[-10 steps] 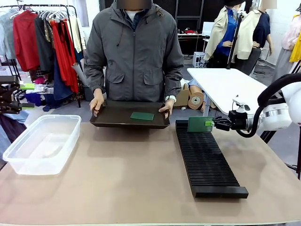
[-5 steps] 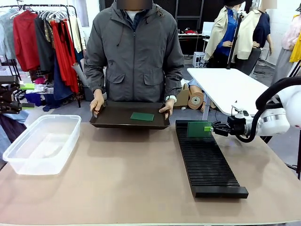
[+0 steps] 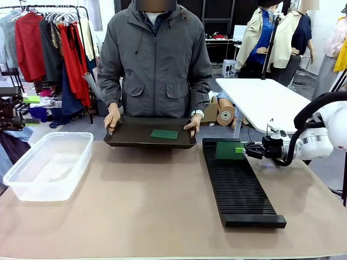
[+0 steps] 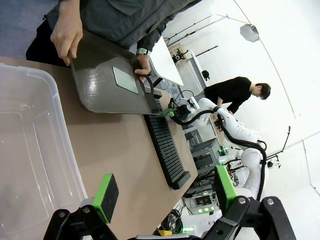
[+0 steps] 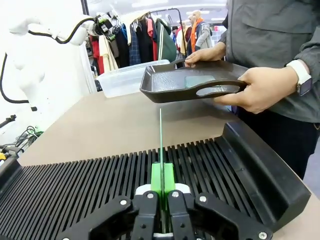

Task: Sort PCBs into racks and boxes based on the side picked up.
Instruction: If the short side of the Blank PCB is picked up, insert it into the PCB Rack ; if the long side is picked up, place it in the Organizing box.

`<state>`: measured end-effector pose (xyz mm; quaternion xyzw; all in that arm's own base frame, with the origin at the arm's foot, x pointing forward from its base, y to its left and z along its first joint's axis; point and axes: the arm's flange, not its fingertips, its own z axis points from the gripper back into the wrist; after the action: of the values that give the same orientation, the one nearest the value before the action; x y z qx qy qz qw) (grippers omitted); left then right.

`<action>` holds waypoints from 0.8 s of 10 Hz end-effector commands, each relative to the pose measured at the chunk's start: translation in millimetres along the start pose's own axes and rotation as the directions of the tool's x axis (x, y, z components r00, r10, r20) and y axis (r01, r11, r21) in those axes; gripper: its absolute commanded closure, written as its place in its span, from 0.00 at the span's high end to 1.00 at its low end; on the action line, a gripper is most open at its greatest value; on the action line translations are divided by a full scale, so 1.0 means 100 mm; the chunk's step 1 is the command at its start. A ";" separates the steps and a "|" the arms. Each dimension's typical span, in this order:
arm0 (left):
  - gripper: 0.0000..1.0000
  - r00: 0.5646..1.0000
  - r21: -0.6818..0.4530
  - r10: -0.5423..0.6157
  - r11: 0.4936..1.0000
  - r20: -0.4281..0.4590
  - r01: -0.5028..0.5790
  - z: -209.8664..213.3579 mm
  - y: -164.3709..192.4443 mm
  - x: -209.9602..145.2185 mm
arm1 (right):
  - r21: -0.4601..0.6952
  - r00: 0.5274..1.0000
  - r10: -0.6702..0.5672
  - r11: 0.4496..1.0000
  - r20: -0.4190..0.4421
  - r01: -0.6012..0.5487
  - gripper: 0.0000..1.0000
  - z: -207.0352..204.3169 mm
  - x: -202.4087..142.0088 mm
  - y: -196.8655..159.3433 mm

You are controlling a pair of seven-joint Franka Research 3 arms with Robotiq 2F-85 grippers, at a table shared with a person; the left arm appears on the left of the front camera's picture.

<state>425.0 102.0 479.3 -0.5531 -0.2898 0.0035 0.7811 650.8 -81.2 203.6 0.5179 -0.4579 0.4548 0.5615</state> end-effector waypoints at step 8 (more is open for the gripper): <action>1.00 1.000 0.001 0.003 1.000 -0.007 -0.003 0.01 -0.02 0.01 | 0.004 1.000 0.000 1.000 -0.004 0.000 0.00 0.00 0.00 0.00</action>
<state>425.0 102.0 479.3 -0.5531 -0.2897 0.0035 0.7811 650.7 -81.2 203.6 0.5181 -0.4577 0.4550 0.5613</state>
